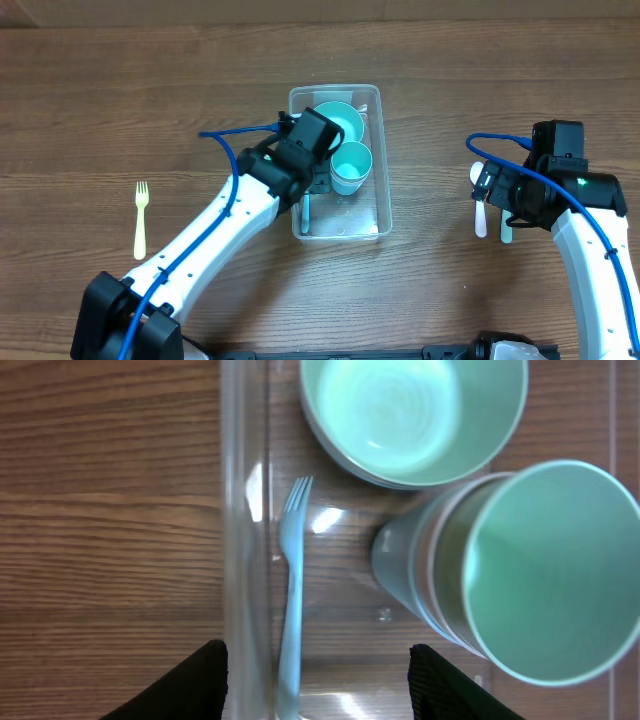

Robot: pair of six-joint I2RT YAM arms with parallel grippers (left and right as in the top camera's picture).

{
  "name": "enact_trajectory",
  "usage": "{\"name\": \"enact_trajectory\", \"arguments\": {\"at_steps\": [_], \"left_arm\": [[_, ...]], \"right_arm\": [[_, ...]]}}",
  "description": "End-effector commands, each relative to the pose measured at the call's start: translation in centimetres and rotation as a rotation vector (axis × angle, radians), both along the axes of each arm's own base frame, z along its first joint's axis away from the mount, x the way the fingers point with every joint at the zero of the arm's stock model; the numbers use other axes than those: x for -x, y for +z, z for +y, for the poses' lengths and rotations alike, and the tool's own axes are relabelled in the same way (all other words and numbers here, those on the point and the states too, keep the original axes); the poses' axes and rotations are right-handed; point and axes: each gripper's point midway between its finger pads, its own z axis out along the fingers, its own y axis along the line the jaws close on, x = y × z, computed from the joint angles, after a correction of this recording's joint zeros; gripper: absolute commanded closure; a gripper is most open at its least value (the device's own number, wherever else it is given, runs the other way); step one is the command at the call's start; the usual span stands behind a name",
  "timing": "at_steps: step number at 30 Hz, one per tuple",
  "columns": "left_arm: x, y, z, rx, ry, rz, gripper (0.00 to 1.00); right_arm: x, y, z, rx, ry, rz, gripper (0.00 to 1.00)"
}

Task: Pack container
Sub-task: 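Lower the light-blue fork into the container beside the cups, release, then move the left gripper back to the yellow fork on the left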

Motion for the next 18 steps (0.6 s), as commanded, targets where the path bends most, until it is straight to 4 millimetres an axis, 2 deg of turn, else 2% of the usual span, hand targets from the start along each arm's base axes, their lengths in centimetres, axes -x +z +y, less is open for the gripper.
{"name": "enact_trajectory", "arguments": {"at_steps": [1, 2, 4, 5, 6, 9, 11, 13, 16, 17, 18], "left_arm": [[-1.7, 5.8, 5.1, 0.019, 0.106, -0.092, 0.41], [-1.3, 6.9, 7.4, 0.014, 0.153, -0.096, 0.41], [0.8, 8.2, 13.3, -0.047, 0.24, -0.058, 0.4], [1.7, 8.2, 15.6, -0.09, 0.29, -0.036, 0.39], [3.4, 7.9, 19.5, -0.174, 0.389, 0.024, 0.39], [7.3, 6.3, 25.8, -0.334, 0.554, 0.168, 0.37], [8.8, 4.6, 28.7, -0.409, 0.636, 0.214, 0.37], [10.2, 2.4, 30.3, -0.435, 0.691, 0.263, 0.36], [11.7, -1.4, 32.4, -0.425, 0.779, 0.291, 0.22], [11.9, -2.2, 32.8, -0.422, 0.8, 0.288, 0.15], [12.2, -3.2, 33.5, -0.421, 0.819, 0.283, 0.12]], "right_arm": [[-0.1, 0.2, -0.2, 0.003, -0.005, -0.009, 0.0], [-0.1, 0.2, -0.2, 0.003, -0.005, -0.009, 0.0], [-0.1, 0.2, -0.2, 0.003, -0.006, -0.009, 0.0], [-0.1, 0.2, -0.2, 0.003, -0.005, -0.009, 0.0], [-0.1, 0.2, -0.2, 0.003, -0.006, -0.009, 0.0], [-0.1, 0.2, -0.2, 0.003, -0.006, -0.009, 0.0], [-0.1, 0.2, -0.2, 0.003, -0.006, -0.009, 0.0], [-0.1, 0.2, -0.2, 0.003, -0.005, -0.009, 0.0], [-0.1, 0.2, -0.2, 0.003, -0.006, -0.009, 0.0], [-0.1, 0.2, -0.2, 0.003, -0.006, -0.009, 0.0], [-0.1, 0.2, -0.2, 0.003, -0.005, -0.009, 0.0]]}}
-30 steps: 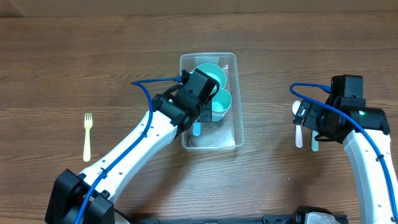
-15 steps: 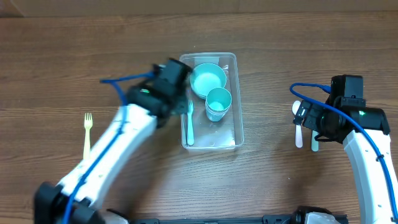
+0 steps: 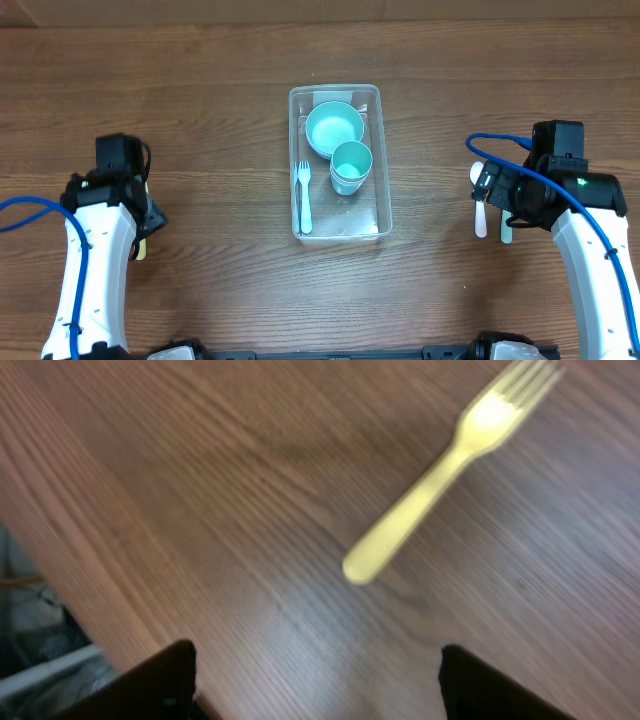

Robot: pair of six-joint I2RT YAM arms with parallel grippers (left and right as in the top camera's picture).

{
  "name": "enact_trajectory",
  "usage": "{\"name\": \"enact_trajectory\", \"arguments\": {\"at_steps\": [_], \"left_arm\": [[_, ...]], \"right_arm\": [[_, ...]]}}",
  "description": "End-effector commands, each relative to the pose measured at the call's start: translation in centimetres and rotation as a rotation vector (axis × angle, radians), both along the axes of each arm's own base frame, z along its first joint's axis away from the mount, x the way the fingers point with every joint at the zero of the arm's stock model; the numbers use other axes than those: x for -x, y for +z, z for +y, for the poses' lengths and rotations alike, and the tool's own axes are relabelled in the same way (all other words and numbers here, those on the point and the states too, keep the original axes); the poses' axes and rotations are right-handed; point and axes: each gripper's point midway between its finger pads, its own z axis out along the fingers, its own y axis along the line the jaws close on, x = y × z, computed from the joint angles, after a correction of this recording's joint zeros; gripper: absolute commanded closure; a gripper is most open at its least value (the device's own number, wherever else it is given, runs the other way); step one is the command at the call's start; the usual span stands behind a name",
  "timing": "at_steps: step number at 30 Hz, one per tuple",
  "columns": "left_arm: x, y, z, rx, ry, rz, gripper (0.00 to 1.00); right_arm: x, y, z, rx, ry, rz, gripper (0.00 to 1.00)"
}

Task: Pack container
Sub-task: 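Move the left gripper back to the yellow fork on the left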

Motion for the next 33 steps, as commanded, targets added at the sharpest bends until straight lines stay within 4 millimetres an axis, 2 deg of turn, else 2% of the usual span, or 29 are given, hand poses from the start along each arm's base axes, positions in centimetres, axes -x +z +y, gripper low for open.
{"name": "enact_trajectory", "arguments": {"at_steps": [1, 3, 7, 11, 14, 18, 20, 23, 26, 33], "left_arm": [[1.6, -2.4, 2.3, -0.038, 0.065, 0.012, 0.12], [1.6, -3.3, 3.2, -0.047, 0.083, -0.014, 0.09], [0.6, -3.9, 4.5, -0.081, 0.036, -0.048, 0.11], [-0.2, -6.9, 4.9, -0.08, -0.016, -0.007, 0.09], [-0.1, -9.4, 5.1, -0.067, -0.018, 0.067, 0.05], [0.1, -11.5, 5.3, -0.046, -0.017, 0.112, 0.0], [-0.2, -11.6, 5.3, -0.042, -0.017, 0.102, 0.0], [-1.0, -12.3, 3.8, 0.05, -0.037, 0.059, 0.0], [-1.5, -12.2, 3.2, 0.077, -0.054, 0.048, 0.0], [-4.1, -9.8, 0.9, 0.049, -0.159, 0.004, 0.0]], "right_arm": [[-0.1, 0.2, -0.2, 0.004, -0.006, -0.01, 0.0], [-0.1, 0.2, -0.2, 0.004, -0.006, -0.01, 0.0], [-0.1, 0.2, -0.2, 0.004, -0.006, -0.01, 0.0], [-0.1, 0.2, -0.2, 0.004, -0.006, -0.01, 0.0], [-0.1, 0.2, -0.2, 0.004, -0.006, -0.01, 0.0], [-0.1, 0.2, -0.2, 0.004, -0.006, -0.01, 0.0], [-0.1, 0.2, -0.2, 0.004, -0.006, -0.01, 0.0], [-0.1, 0.2, -0.2, 0.004, -0.006, -0.01, 0.0], [-0.1, 0.2, -0.2, 0.004, -0.006, -0.01, 0.0], [-0.1, 0.2, -0.2, 0.004, -0.006, -0.01, 0.0]]}}
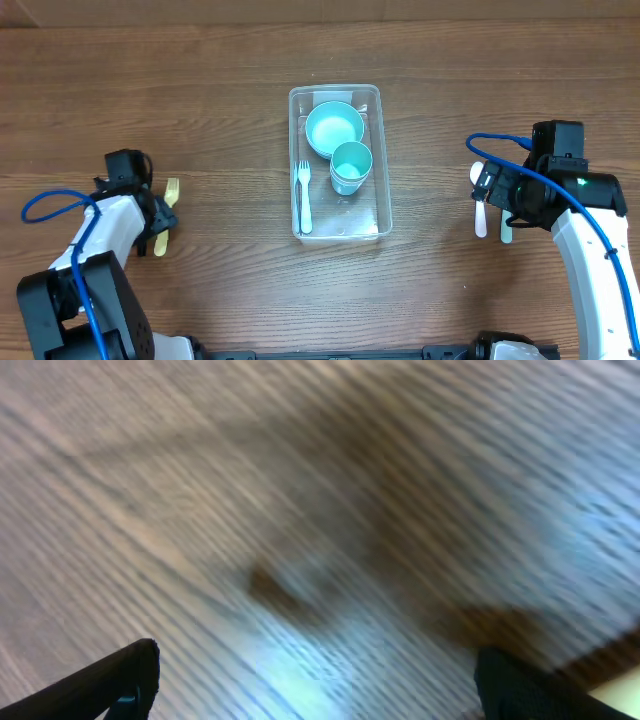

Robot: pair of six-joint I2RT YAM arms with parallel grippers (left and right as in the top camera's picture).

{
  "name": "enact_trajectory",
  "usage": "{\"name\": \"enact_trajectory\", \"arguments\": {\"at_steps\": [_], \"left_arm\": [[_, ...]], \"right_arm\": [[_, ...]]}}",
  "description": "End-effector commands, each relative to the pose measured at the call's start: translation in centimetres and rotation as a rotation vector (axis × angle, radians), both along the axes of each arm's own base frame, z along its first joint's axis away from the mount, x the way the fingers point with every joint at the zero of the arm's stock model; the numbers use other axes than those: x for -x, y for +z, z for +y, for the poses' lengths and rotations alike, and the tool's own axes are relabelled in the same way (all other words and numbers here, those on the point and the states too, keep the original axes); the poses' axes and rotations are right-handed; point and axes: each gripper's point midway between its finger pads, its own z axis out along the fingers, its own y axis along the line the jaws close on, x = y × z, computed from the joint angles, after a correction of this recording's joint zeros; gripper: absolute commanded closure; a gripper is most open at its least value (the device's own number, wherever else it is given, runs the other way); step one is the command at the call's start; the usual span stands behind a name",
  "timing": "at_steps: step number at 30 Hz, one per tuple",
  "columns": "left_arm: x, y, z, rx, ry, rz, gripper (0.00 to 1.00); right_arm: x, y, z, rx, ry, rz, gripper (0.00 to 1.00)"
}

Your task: Pack container

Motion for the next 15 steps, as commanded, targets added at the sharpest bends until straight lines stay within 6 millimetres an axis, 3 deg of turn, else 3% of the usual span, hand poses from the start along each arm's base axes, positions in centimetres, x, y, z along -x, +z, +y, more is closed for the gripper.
{"name": "enact_trajectory", "arguments": {"at_steps": [1, 9, 15], "left_arm": [[-1.0, 0.7, -1.4, 0.035, -0.051, -0.033, 0.0], [-2.7, 4.6, -0.4, -0.024, -0.054, -0.105, 0.0], [-0.8, 4.0, -0.1, -0.046, -0.058, -0.018, 0.01]], "right_arm": [[-0.1, 0.2, -0.2, 0.003, -0.005, -0.01, 0.0], [-0.1, 0.2, -0.2, 0.003, -0.006, -0.01, 0.0], [-0.1, 0.2, -0.2, 0.003, -0.005, -0.01, 0.0]]}}
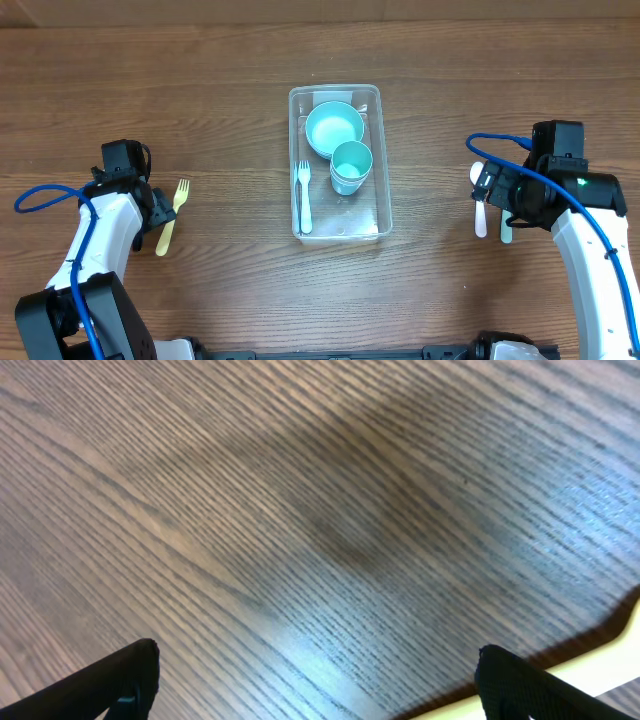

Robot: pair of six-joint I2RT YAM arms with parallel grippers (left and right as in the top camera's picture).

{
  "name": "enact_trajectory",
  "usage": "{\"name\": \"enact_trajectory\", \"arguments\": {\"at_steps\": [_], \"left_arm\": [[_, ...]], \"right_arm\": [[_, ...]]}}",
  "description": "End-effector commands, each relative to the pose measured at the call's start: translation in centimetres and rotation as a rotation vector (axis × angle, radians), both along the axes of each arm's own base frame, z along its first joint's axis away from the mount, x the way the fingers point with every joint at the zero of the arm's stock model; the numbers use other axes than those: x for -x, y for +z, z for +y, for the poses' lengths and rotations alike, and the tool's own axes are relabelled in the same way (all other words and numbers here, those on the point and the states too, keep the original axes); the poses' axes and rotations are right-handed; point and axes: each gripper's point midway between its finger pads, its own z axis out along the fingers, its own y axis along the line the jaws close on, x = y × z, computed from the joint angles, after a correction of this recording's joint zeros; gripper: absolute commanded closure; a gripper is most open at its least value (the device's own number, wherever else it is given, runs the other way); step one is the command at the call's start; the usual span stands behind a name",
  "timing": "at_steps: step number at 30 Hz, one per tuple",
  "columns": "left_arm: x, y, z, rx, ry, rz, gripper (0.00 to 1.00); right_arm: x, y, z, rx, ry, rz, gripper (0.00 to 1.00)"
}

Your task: Pack container

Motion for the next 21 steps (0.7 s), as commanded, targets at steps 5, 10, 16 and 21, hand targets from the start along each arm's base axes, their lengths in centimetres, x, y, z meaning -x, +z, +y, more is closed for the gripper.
{"name": "enact_trajectory", "arguments": {"at_steps": [5, 10, 16, 21], "left_arm": [[2.8, -2.7, 0.9, -0.003, 0.035, 0.085, 0.0], [3.7, -4.7, -0.5, 0.091, 0.045, 0.134, 0.0], [5.2, -4.9, -3.1, 0.146, 0.039, 0.21, 0.0], [4.6, -5.1, -5.5, 0.192, 0.0, 0.202, 0.0]], "right_arm": [[-0.1, 0.2, -0.2, 0.003, -0.006, -0.01, 0.0], [-0.1, 0.2, -0.2, 0.003, -0.006, -0.01, 0.0], [-0.1, 0.2, -0.2, 0.003, -0.006, -0.01, 0.0], [-0.1, 0.2, -0.2, 0.003, -0.006, -0.01, 0.0]]}}
